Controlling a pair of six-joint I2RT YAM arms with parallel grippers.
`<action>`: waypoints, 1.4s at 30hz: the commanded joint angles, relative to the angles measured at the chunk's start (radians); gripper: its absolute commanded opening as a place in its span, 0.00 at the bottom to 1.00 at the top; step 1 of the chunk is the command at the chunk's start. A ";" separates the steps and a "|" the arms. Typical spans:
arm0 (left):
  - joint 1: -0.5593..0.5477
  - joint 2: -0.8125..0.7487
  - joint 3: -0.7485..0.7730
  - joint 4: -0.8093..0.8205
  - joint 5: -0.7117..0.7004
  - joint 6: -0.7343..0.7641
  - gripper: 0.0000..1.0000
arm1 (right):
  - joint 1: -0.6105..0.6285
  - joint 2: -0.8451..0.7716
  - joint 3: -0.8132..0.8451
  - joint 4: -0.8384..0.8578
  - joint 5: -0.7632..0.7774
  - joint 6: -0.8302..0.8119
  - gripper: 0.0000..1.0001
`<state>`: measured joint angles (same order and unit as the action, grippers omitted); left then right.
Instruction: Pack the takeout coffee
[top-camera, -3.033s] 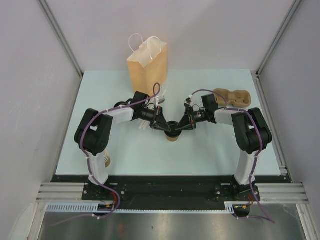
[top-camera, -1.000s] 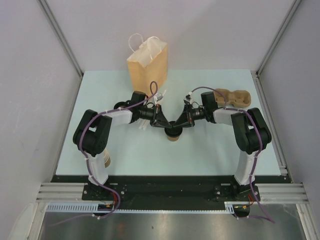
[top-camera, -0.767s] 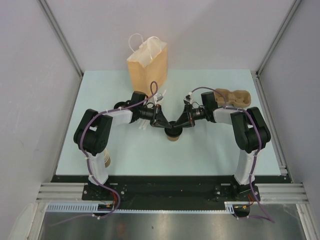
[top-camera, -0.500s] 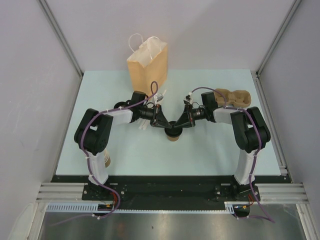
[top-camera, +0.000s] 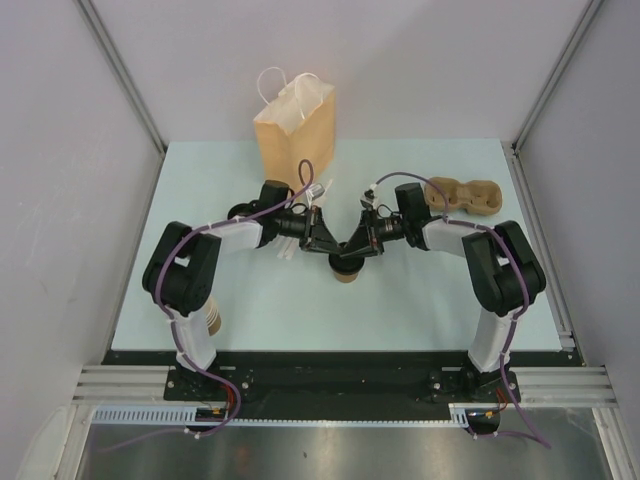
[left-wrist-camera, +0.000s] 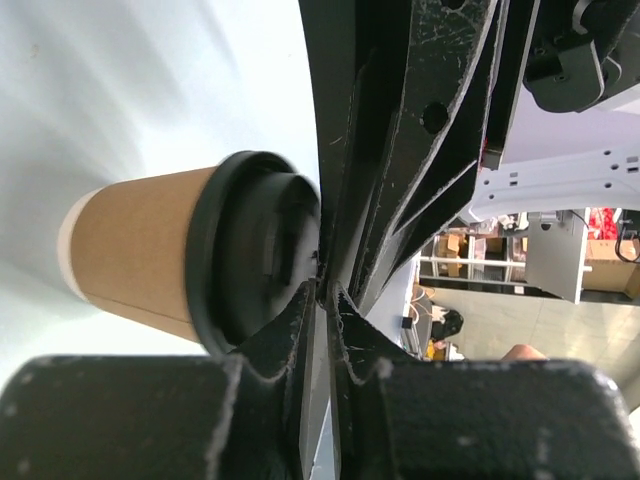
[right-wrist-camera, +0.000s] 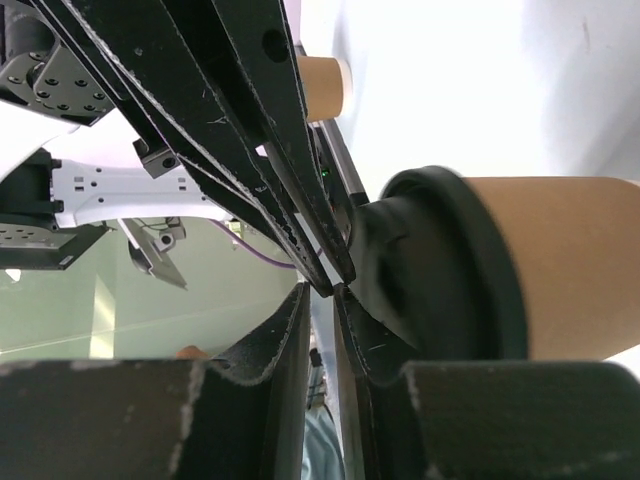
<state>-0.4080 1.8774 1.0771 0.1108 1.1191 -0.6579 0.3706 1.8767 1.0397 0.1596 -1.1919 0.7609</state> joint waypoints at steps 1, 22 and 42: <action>-0.008 -0.096 0.004 0.066 -0.013 -0.020 0.14 | 0.002 -0.103 -0.003 -0.031 0.017 -0.004 0.20; -0.037 0.046 0.015 -0.158 -0.151 0.109 0.10 | -0.053 0.088 -0.003 -0.331 0.120 -0.242 0.18; -0.028 0.000 0.030 -0.040 -0.038 0.058 0.13 | -0.018 0.118 0.071 -0.424 0.189 -0.356 0.15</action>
<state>-0.4381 1.9217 1.1297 -0.0032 1.1267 -0.6212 0.3332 1.9514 1.1328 -0.1802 -1.2819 0.4973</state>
